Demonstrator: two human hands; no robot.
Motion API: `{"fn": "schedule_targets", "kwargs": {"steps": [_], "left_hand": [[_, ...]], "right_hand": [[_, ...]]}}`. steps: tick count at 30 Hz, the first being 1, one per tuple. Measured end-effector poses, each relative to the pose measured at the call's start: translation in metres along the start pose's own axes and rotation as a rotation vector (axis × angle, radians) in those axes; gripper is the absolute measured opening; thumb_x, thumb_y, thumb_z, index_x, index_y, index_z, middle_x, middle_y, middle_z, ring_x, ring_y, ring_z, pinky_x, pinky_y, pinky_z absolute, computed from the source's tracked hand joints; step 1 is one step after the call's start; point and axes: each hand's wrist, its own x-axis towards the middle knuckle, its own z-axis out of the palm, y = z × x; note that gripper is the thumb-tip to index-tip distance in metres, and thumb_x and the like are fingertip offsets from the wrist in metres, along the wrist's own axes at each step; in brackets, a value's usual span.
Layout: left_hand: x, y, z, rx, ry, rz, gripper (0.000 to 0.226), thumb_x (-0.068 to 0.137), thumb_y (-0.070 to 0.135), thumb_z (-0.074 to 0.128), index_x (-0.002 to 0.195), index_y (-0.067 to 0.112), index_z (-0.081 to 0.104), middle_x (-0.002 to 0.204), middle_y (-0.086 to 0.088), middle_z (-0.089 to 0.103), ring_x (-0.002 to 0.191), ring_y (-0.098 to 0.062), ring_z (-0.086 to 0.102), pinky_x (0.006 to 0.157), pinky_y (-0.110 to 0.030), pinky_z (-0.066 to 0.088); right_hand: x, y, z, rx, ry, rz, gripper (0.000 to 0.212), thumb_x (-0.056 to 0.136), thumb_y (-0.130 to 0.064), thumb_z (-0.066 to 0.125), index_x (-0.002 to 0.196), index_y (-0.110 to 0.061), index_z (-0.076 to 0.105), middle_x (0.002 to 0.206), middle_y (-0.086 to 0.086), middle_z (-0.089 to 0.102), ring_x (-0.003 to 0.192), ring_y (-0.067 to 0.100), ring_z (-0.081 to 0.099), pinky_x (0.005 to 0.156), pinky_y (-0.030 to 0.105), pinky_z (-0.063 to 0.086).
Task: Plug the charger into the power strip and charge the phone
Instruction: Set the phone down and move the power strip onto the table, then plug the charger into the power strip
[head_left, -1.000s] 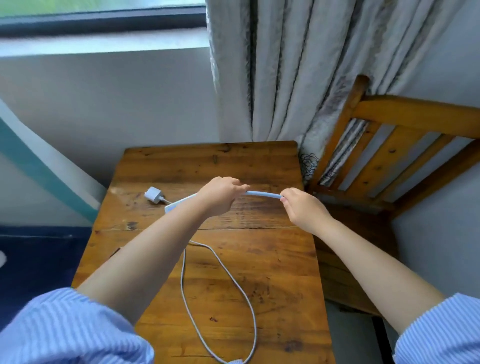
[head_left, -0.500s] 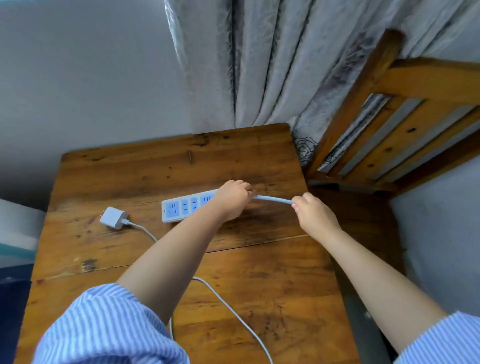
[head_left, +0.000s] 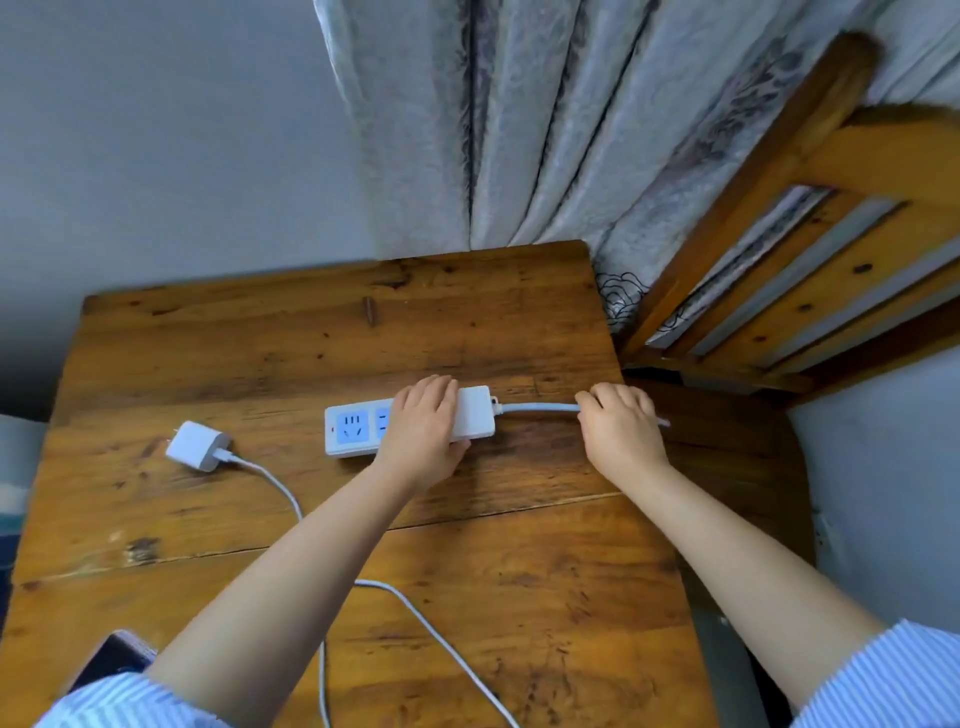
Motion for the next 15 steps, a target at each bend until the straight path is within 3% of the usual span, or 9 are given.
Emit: {"fn": "schedule_targets", "kwargs": {"steps": [2, 5, 7, 11, 15], "left_hand": [[-0.015, -0.018, -0.002, -0.003, 0.019, -0.065, 0.068, 0.086, 0.028, 0.055, 0.14, 0.003, 0.022, 0.149, -0.014, 0.027, 0.138, -0.028, 0.021, 0.115, -0.043, 0.016], [-0.04, -0.042, -0.009, -0.035, 0.066, -0.145, 0.06, 0.083, 0.017, 0.058, 0.134, -0.003, 0.032, 0.143, -0.021, 0.037, 0.135, -0.032, 0.031, 0.11, -0.045, 0.026], [-0.057, -0.05, -0.012, -0.065, 0.069, -0.201, 0.057, 0.081, 0.012, 0.06, 0.131, -0.004, 0.038, 0.14, -0.024, 0.04, 0.132, -0.036, 0.035, 0.106, -0.046, 0.03], [-0.1, -0.061, -0.012, -0.054, 0.059, -0.285, 0.047, 0.081, 0.007, 0.053, 0.127, 0.001, 0.044, 0.14, -0.021, 0.04, 0.132, -0.033, 0.034, 0.104, -0.043, 0.032], [-0.148, -0.068, -0.006, -0.062, 0.009, -0.501, 0.041, 0.087, 0.017, 0.049, 0.127, 0.009, 0.044, 0.144, -0.012, 0.035, 0.134, -0.026, 0.028, 0.104, -0.04, 0.032]], "right_hand": [[0.002, -0.016, 0.004, 0.03, 0.047, -0.114, 0.028, 0.073, 0.004, 0.066, 0.101, 0.002, 0.062, 0.095, 0.023, 0.068, 0.092, 0.039, 0.063, 0.092, 0.056, 0.045], [0.007, -0.044, 0.008, 0.082, -0.058, -0.134, 0.036, 0.084, 0.003, 0.049, 0.12, 0.0, 0.049, 0.123, 0.02, 0.056, 0.118, 0.033, 0.049, 0.11, 0.051, 0.025], [0.007, -0.058, 0.009, 0.067, -0.093, -0.13, 0.042, 0.087, -0.001, 0.043, 0.129, -0.005, 0.038, 0.136, 0.014, 0.046, 0.128, 0.028, 0.037, 0.115, 0.048, 0.015], [-0.008, -0.087, -0.002, 0.131, -0.035, -0.248, 0.037, 0.083, -0.001, 0.048, 0.12, 0.0, 0.048, 0.128, 0.02, 0.052, 0.122, 0.034, 0.044, 0.108, 0.045, 0.029], [-0.022, -0.124, -0.01, 0.192, -0.055, -0.421, 0.029, 0.077, 0.004, 0.051, 0.106, 0.003, 0.057, 0.114, 0.023, 0.059, 0.111, 0.038, 0.051, 0.098, 0.045, 0.038]]}}
